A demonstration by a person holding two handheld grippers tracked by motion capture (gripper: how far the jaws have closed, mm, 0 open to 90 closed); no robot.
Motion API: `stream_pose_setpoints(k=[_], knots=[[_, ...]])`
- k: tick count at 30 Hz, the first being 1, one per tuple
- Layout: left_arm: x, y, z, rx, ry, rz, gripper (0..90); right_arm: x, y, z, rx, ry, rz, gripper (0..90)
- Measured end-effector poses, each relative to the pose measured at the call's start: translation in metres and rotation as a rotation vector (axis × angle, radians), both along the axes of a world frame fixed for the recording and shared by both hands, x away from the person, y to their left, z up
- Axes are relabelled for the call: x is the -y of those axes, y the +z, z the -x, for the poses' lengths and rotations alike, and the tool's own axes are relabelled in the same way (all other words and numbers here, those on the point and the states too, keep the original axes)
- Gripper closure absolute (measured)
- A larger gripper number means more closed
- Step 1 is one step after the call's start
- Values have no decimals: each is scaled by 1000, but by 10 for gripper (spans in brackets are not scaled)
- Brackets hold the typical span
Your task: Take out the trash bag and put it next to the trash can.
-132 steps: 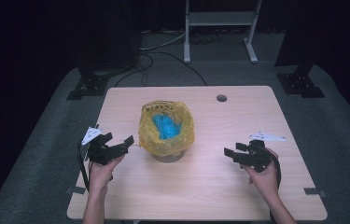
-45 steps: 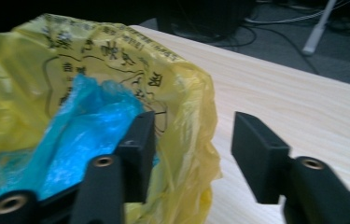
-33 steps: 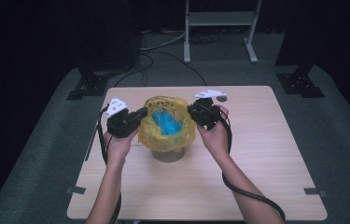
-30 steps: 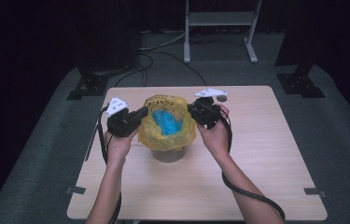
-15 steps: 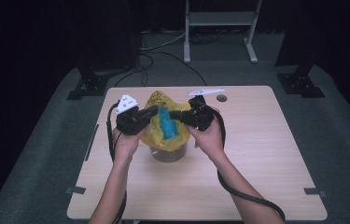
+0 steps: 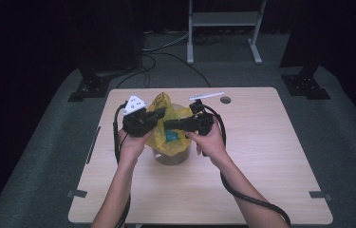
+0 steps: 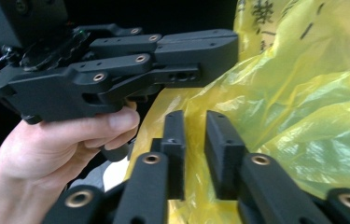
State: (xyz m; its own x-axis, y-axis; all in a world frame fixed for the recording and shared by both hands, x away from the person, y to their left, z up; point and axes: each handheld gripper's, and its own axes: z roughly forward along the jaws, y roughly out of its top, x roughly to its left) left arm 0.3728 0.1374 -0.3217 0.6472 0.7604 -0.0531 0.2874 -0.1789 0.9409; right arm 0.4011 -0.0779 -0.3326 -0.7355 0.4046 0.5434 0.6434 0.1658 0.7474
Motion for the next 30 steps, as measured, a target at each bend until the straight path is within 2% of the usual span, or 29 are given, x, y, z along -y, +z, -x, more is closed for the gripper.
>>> stream_pose_setpoints(k=[3,9,14,19,23,24,25,30], knots=[[1,0,-1,-4,-3,-2,881,-2,-1,1,-13,18,-10,649],[3,0,-1,-5,-7,-1,881,-5,0,2,-17,21,-1,566],[5,-1,-1,-7,-11,-4,880,-12,0,7,34,-8,63,551],[5,-1,-1,-9,-12,1,879,-19,0,13,93,-66,128,630],[5,-1,-1,-8,-12,3,877,-23,0,17,133,-101,160,792],[5,-1,-1,-9,-12,3,875,-23,0,18,135,-103,164,860],[4,-1,-1,-9,-11,7,871,-24,0,18,136,-107,167,889],[0,-3,-1,-15,-2,26,824,-23,-1,19,139,-104,173,900]])
